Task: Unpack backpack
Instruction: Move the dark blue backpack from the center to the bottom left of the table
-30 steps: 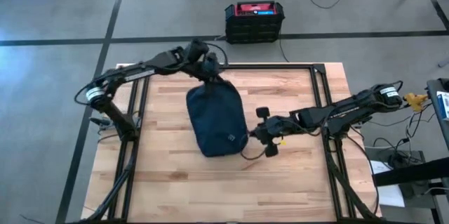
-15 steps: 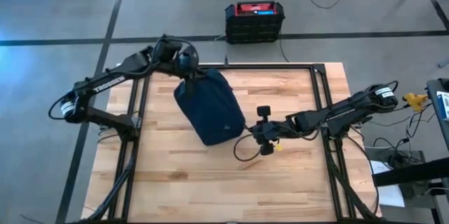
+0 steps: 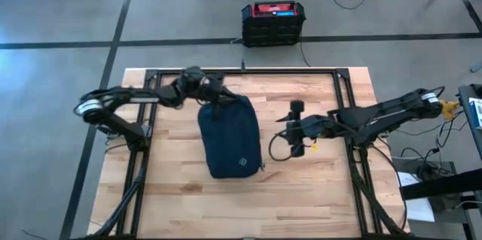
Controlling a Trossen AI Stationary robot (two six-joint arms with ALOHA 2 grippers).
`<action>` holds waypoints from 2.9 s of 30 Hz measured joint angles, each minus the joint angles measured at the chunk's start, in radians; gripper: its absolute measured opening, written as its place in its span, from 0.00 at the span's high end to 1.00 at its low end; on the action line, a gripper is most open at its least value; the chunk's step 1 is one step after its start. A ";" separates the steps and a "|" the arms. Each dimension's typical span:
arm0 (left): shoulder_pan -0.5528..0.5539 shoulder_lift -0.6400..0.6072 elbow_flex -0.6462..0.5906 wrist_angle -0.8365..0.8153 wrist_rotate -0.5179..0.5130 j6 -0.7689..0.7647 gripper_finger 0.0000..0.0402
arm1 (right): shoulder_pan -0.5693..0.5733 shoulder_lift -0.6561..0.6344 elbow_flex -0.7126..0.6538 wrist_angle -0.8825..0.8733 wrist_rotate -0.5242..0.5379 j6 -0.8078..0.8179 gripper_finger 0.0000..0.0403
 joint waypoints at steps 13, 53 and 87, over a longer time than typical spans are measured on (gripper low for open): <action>0.007 0.448 0.550 -0.444 -0.217 -0.009 1.00 | 0.006 -0.122 -0.124 -0.047 -0.032 0.194 0.52; 0.061 0.317 0.550 -1.054 -0.478 0.036 1.00 | 0.095 -0.197 -0.144 -0.231 0.075 0.355 0.89; -1.471 -0.781 -0.148 -1.660 -0.725 -1.678 1.00 | 0.095 0.089 -0.181 0.323 -0.003 0.317 0.94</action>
